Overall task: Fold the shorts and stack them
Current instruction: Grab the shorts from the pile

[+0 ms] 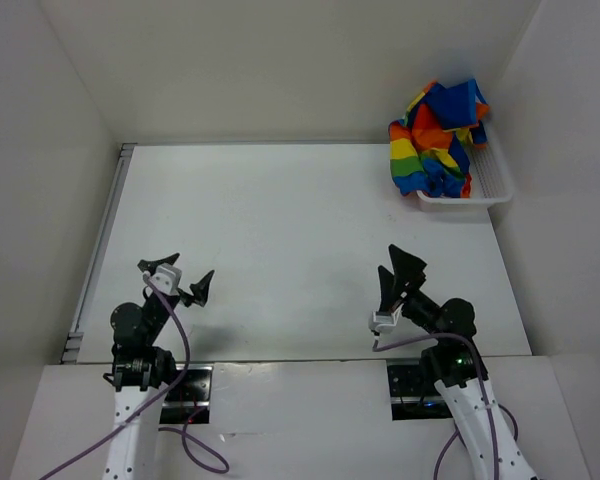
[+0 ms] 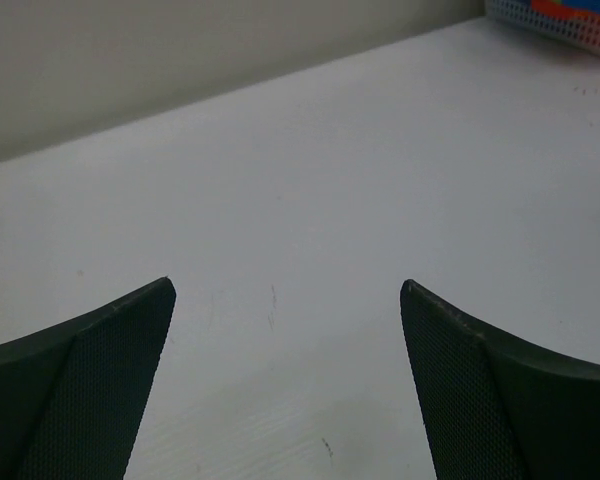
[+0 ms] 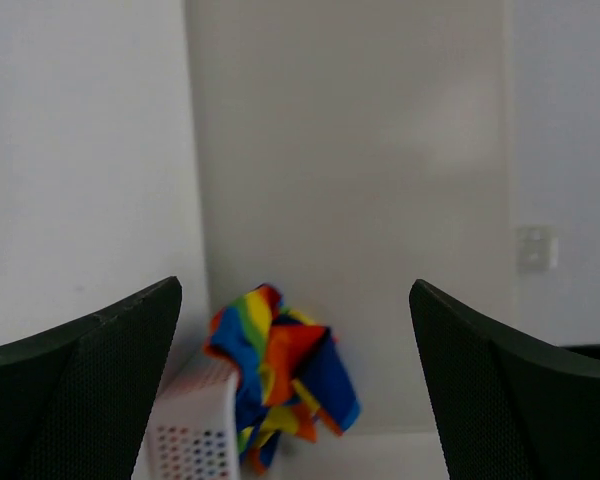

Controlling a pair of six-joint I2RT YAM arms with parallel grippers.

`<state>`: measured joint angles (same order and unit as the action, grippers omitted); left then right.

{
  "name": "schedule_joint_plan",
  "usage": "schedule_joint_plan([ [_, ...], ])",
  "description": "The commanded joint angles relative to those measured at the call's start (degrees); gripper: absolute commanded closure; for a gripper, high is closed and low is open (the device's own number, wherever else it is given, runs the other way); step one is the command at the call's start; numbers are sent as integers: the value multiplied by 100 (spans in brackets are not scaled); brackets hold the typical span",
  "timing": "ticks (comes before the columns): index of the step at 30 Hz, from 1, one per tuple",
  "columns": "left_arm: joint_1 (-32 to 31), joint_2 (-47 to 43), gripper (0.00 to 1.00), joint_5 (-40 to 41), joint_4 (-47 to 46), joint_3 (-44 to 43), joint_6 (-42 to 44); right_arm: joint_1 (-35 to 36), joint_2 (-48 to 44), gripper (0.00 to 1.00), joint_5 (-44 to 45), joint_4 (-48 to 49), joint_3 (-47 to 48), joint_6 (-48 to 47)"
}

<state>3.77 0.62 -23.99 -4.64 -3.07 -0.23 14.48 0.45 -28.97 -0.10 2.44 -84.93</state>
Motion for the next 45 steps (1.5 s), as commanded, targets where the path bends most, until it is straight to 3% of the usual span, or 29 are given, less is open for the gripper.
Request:
schedule_joint_plan([
  [1, 1, 77, 0, -545, -1478, -420, 23, 37, 95, 1, -768, 1546, 142, -431],
  [2, -60, 218, 0, -598, -1374, -605, 23, 37, 322, 1, -690, 1548, 578, -220],
  [4, -61, 1015, 0, -598, -1205, -1124, 23, 37, 1611, 1, -339, 1373, 1221, 351],
  [5, -113, 1402, 0, -503, -1153, -1317, 23, 37, 2182, 1, -111, 1259, 2077, 719],
  [6, -174, 1858, 0, -275, -1101, -1571, 23, 168, 2805, 1, 553, 1127, 2590, 1202],
  [7, -175, 2881, 0, -160, -604, -2322, 23, 247, 4091, 1, 1055, 856, 3152, 2433],
  [8, -262, 3439, 0, -89, -234, -2799, 23, 335, 4747, 1, 1678, 732, 4280, 3229],
  [9, -324, 4602, 0, 42, 571, -3300, 23, 406, 5398, 1, 3042, 548, 4857, 3959],
  [10, -324, 5153, 0, 43, 1048, -3819, 23, 406, 6031, 1, 3534, 328, 5376, 5036],
  [11, -385, 5698, 0, 43, 1523, -4824, 23, 241, 7046, 1, 3713, -318, 6312, 5395],
  [12, -386, 6669, 0, 43, 2346, -5269, 23, -239, 7431, 1, 3715, -637, 6704, 5834],
  [13, -438, 7088, 0, 43, 2676, -5665, 23, -557, 7774, 1, 3262, -962, 7074, 6299],
  [15, -439, 7852, 0, -70, 3065, -6343, 23, -1111, 8706, 1, 2934, -1720, 8006, 7741],
  [17, -491, 7918, 0, -483, 2856, -6346, 23, -1753, 9460, 1, 2705, -2045, 8577, 8855],
  [20, -544, 8067, 0, -756, 2486, -6346, 23, -2317, 10051, 1, 2493, -2047, 8835, 9633],
  [26, -597, 8515, 0, -756, 2486, -6530, 23, -2591, 11194, 3, 2642, -1906, 9451, 9329],
  [30, -649, 8569, 0, -756, 2486, -6583, 23, -2591, 11477, 4, 2414, -1827, 9582, 9160],
  [33, -649, 8569, 0, -634, 2486, -6584, 23, -2643, 11705, 17, 2352, -1775, 9512, 9414],
  [34, -649, 8629, 0, -468, 2434, -6636, 23, -2643, 11767, 32, 2352, -1774, 9512, 9494],
  [36, -649, 8630, 0, -335, 2433, -6636, 23, -2643, 11890, 49, 2580, -1774, 9661, 9660],
  [37, -649, 8630, 0, -282, 2433, -6688, 23, -2643, 11952, 64, 2685, -1774, 9714, 9731],
  [39, -649, 8630, 0, -282, 2381, -6689, 23, -2643, 11952, 76, 2949, -1774, 9819, 9881],
  [40, -649, 8569, 0, -282, 2380, -6628, 23, -2643, 11952, 87, 2950, -1774, 9820, 9942],
  [42, -649, 8516, 0, -282, 2380, -6558, 23, -2643, 11891, 100, 3011, -1774, 9768, 9891],
  [45, -649, 8454, 0, -335, 2380, -6426, 23, -2643, 11681, 100, 2880, -1774, 9767, 9759],
])
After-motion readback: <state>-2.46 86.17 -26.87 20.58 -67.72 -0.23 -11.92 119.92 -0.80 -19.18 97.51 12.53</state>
